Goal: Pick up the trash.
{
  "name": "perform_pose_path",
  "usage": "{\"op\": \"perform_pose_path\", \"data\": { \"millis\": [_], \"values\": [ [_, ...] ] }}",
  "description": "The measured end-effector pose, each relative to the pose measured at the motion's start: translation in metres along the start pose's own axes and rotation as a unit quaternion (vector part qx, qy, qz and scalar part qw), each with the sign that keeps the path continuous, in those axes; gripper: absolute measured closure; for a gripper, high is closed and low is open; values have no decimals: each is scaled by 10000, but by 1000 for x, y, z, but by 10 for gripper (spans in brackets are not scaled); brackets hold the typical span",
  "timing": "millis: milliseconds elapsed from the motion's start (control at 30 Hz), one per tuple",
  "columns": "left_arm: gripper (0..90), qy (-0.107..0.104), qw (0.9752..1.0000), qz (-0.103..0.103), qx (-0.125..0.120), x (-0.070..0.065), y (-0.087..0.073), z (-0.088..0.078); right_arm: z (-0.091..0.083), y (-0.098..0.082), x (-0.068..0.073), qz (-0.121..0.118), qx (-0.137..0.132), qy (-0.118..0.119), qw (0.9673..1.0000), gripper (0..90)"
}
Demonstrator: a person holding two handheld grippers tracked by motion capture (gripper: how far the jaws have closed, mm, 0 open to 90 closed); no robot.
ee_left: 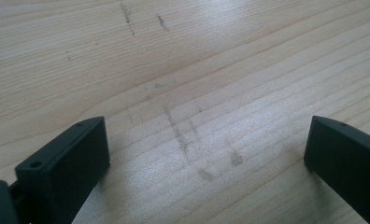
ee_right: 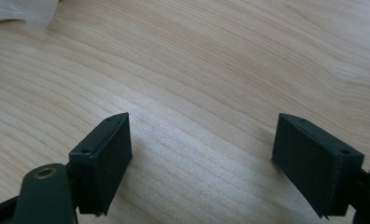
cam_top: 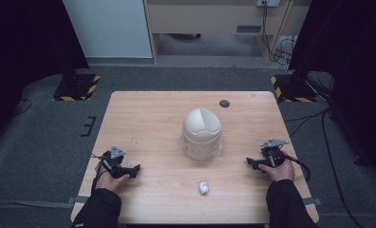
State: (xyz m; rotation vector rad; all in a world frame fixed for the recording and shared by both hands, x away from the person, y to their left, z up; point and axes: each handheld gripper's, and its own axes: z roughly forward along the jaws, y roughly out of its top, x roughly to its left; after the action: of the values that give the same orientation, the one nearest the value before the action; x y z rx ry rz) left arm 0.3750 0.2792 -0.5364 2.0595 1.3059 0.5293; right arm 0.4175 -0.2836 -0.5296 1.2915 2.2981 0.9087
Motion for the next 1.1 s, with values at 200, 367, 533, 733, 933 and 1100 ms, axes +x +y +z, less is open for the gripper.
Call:
{"op": "perform_pose_path", "data": {
  "millis": [200,367,533,733,933,1100],
  "values": [
    [0,-2,10000,-2,0,0,0,0,-7,7,1,-74,-353,53,9993,205],
    [0,-6,10000,-4,-2,0,0,0,-16,14,3,-137,-698,111,9974,200],
    [0,-9,10000,-9,-3,0,0,0,-23,19,2,-87,-941,125,9954,198],
    [0,-12,10000,-12,-6,0,0,0,-30,25,2,-104,-1100,166,9937,198],
    [0,-2,10000,-5,-2,0,0,0,-46,40,5,-87,-1481,265,9886,182],
    [0,-1,10000,-2,-1,0,0,0,-56,50,9,-169,-1713,340,9845,184]
  ]
}}
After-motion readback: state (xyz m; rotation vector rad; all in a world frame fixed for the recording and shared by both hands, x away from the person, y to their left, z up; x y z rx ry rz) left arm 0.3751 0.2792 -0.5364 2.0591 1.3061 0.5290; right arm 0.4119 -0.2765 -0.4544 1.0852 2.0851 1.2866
